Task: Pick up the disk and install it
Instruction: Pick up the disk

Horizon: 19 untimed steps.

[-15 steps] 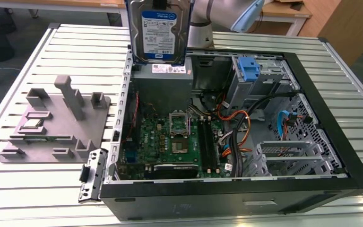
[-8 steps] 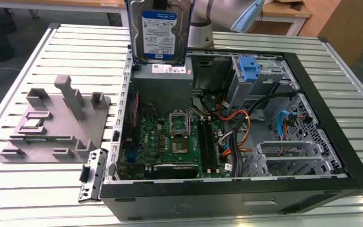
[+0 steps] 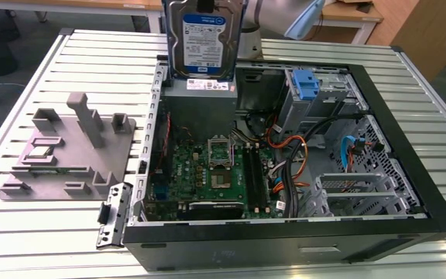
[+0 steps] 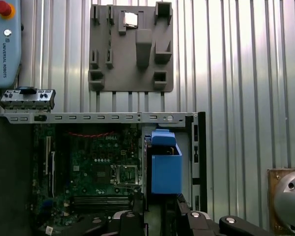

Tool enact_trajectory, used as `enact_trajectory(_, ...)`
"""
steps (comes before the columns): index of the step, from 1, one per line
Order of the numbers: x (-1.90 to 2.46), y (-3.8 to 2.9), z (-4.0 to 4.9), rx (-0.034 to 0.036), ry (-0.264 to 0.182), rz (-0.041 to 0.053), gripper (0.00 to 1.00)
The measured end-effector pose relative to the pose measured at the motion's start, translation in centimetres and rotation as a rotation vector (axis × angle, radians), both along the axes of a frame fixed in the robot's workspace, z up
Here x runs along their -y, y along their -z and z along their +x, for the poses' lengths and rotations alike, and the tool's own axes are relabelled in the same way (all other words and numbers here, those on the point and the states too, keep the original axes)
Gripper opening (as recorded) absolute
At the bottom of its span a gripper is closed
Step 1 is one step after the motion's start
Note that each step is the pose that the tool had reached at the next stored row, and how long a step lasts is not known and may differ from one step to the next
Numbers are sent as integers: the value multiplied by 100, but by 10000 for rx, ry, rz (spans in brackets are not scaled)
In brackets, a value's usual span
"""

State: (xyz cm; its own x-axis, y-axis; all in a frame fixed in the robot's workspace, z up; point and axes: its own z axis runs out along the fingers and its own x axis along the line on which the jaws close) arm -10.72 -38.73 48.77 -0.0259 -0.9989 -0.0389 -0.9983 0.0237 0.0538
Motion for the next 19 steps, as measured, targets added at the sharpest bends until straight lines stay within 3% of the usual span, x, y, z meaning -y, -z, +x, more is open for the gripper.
enact_trajectory(9, 0, 2, 293, -5, 0, 1, 35)
enact_trajectory(13, 2, 3, 376, -7, 0, -1, 35)
enact_trajectory(19, 68, 6, 452, -6, 0, 0, 35)
